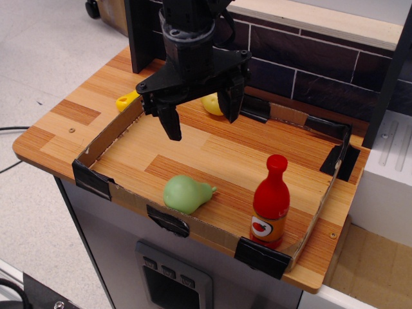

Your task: Topple hot sauce bottle

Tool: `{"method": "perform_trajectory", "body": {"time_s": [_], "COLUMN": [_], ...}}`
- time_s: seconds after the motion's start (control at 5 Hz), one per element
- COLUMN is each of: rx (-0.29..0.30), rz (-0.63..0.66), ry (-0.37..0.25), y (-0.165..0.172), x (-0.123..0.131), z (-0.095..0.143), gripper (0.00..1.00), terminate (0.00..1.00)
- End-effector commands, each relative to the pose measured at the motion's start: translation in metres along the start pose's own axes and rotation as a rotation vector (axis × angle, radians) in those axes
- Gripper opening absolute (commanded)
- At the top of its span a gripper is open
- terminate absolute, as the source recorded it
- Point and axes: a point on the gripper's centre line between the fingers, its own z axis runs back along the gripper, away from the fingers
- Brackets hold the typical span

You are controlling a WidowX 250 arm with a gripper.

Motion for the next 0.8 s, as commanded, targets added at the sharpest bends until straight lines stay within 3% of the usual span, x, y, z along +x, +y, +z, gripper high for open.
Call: {"method": "perform_trajectory", "body": {"time_s": [0.0,0.2,0.4,0.6], "rx": [0.000,0.000,-0.054,-0.072], "rz": [0.000,0.110,0.110,0.102], "ry": [0.000,0.059,-0.005,-0.015], "y": [0.000,-0.011,-0.016,-0.025], "x": [0.000,-0.018,-0.038,-0.058], "z": [0.000,0.005,0.019,0.032], "gripper": [1.00,1.00,1.00,1.00], "terminate": [0.00,0.00,0.00,0.00]}}
